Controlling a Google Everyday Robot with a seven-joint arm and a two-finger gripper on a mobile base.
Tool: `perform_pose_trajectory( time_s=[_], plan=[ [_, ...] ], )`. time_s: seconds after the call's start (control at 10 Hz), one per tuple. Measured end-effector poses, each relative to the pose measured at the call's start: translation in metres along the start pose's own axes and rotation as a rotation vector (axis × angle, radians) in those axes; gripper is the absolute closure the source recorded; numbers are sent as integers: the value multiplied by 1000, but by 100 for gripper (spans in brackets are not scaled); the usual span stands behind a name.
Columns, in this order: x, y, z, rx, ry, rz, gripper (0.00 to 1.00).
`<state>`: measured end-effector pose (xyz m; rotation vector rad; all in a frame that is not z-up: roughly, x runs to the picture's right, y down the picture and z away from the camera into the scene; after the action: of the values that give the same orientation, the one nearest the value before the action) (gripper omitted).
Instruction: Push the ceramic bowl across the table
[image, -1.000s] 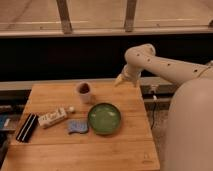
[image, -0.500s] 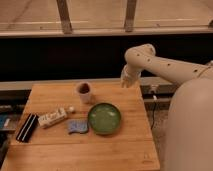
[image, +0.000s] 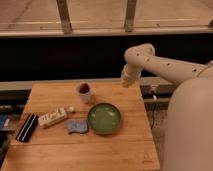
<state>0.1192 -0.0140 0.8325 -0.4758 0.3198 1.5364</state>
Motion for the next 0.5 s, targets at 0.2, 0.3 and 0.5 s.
perform_pose_trajectory(
  time_s=[0.2, 0.3, 0.5],
  plan=[
    [21, 9, 25, 48, 75, -32, 100],
    [35, 10, 38, 69, 110, -37, 100],
    [72, 16, 60, 104, 195, -40, 100]
  ],
)
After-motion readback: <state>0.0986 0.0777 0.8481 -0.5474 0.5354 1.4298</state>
